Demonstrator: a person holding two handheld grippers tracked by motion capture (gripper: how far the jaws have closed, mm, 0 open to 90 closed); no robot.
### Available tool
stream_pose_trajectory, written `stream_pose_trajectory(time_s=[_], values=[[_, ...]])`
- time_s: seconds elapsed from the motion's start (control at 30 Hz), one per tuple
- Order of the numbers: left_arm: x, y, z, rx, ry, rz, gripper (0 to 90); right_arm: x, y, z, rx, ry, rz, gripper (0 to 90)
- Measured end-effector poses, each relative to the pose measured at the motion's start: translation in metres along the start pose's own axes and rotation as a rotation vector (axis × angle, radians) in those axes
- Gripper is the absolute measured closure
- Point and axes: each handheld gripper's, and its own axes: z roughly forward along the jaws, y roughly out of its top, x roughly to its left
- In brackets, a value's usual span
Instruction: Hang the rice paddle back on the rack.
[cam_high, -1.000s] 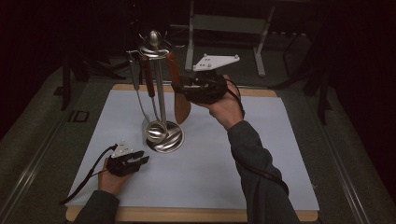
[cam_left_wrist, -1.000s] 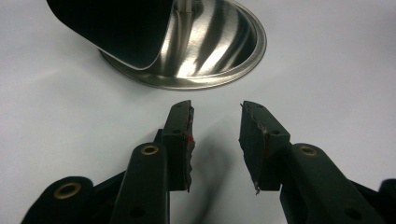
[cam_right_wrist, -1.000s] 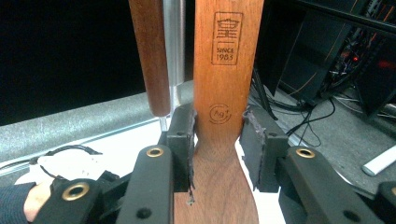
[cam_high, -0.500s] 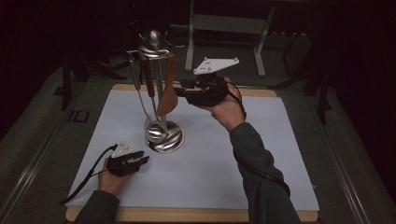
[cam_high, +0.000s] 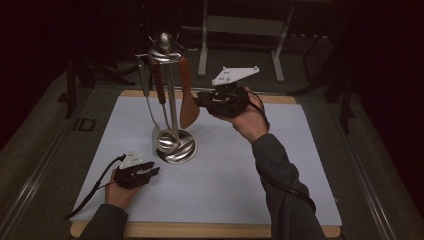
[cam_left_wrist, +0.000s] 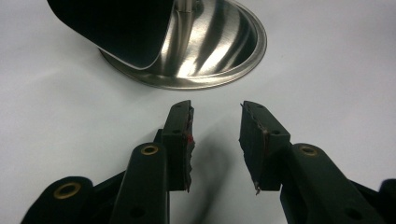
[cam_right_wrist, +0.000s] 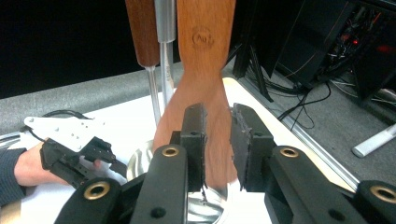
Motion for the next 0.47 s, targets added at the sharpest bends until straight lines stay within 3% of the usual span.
stream_pose_trajectory(time_s=[0.3,0.47], values=[[0.0,0.0,0.0,0.001,0.0,0.0,64.6,-0.004,-0.015,-0.004,0.011,-0.008,0.011,76.0],[0.0,0.0,0.0,0.0,0.001,-0.001,64.6,-0.01,-0.039,-0.005,0.036,-0.013,0.046,76.7]])
